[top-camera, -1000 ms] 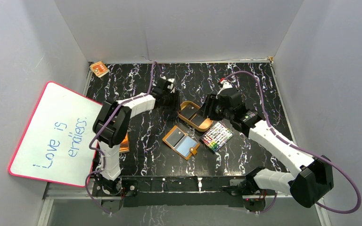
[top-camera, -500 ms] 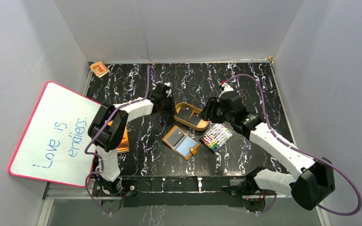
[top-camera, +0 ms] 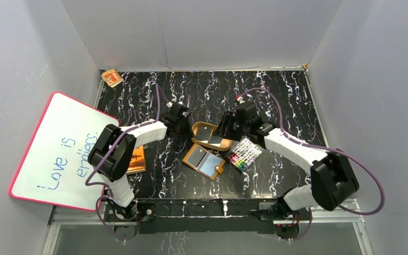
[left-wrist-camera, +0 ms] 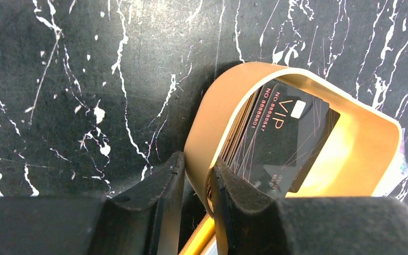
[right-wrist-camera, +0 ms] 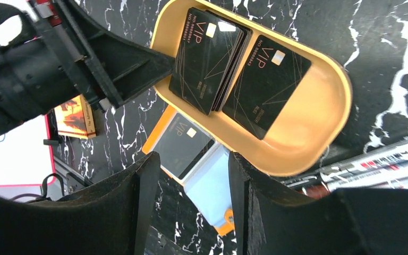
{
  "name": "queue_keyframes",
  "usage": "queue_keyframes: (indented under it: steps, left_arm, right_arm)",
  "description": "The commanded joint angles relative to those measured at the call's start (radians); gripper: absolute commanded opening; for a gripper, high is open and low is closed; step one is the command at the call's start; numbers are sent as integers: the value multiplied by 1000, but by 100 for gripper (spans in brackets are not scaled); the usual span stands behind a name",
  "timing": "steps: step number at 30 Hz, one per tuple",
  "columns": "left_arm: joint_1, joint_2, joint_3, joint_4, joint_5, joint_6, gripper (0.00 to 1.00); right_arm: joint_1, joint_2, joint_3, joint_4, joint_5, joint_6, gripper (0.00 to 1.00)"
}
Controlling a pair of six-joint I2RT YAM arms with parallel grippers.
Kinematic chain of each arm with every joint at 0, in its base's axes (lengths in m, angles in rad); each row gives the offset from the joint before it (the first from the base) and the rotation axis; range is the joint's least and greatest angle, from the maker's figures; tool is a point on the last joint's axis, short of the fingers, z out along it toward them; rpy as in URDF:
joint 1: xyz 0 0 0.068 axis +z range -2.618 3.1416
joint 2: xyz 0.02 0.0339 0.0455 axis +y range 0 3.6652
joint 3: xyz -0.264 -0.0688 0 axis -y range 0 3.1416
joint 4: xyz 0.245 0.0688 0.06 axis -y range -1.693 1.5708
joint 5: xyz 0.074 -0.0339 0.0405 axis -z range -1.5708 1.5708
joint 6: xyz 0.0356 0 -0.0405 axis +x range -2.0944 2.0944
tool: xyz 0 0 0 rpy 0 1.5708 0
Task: Put the credit cards into the card holder
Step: Adjust the storage box at the center of the board, then pick up the credit card from the storage box.
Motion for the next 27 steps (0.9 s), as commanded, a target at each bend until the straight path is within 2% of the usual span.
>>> queue_keyframes:
  steps: [1, 8, 14, 19, 27]
  left_arm:
    - [-7, -50, -23, -6, -7, -60, 23]
    - [-7, -47, -27, -3, 9, -75, 26]
    - [-7, -69, -39, -16, -6, -67, 36]
    - [-7, -82, -32, -40, -12, -44, 41]
    - [-7, -92, -30, -60, -52, -28, 41]
  right_arm:
    - [-2, 92, 41, 123, -69, 58, 60]
    - [-8, 267, 121, 134, -49, 60, 65]
    - [-25, 372, 173, 161, -66, 63, 65]
    - [-25, 421, 198, 165, -83, 59, 63]
    - [-25, 452, 188, 166, -116, 62, 52]
